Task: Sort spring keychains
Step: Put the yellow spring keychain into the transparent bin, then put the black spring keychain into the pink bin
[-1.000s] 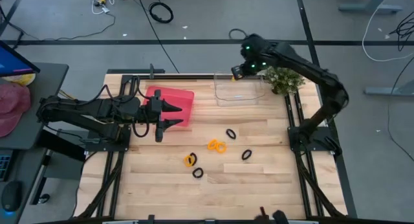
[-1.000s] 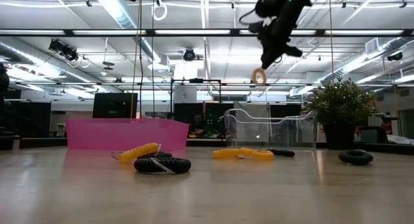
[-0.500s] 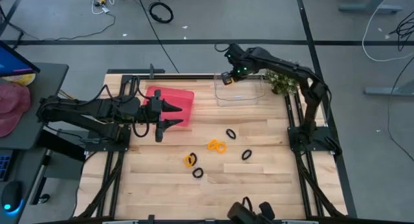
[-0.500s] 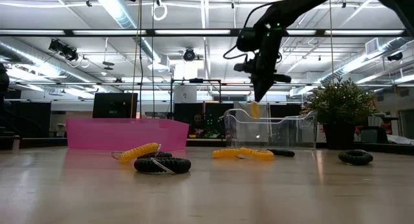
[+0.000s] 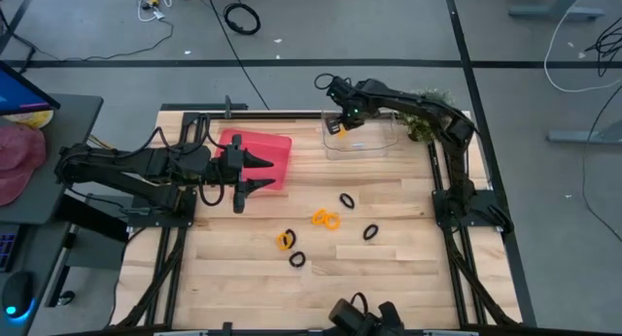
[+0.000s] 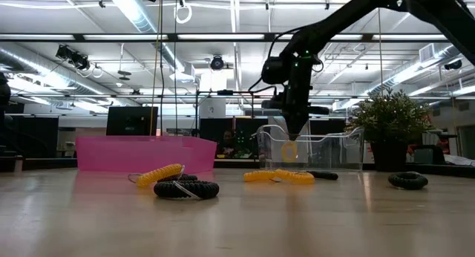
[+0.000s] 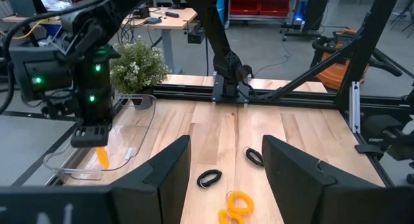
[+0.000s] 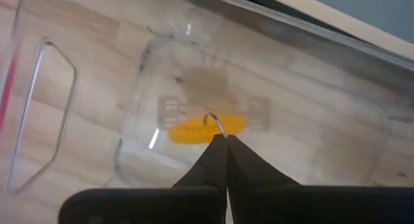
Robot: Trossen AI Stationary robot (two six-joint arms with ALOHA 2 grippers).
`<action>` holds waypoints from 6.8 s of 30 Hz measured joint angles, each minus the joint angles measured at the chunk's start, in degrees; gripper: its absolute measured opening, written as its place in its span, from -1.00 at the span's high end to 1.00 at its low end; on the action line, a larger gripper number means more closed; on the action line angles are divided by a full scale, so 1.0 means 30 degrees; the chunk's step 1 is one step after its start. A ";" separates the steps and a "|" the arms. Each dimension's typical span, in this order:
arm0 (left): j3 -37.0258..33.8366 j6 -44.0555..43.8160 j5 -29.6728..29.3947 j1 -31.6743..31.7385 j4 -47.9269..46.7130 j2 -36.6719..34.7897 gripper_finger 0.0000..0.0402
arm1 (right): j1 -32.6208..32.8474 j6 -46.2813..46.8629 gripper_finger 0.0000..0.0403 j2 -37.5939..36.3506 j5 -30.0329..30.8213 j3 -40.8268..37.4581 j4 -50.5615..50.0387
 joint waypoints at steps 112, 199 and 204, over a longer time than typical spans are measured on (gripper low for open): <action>0.0007 0.0017 0.0000 0.0007 -0.0124 -0.0004 0.03 | 1.4662 0.1317 0.05 -1.0485 -0.5192 -1.3004 -0.0448; 0.0007 0.0029 0.0000 0.0003 -0.0124 0.0002 0.03 | 1.2477 0.5838 0.14 -1.2131 -0.8378 -2.0458 1.0732; 0.0007 0.0025 0.0000 0.0002 -0.0124 0.0003 0.03 | 1.2180 0.5735 0.16 -1.2043 -0.8379 -2.0458 1.1500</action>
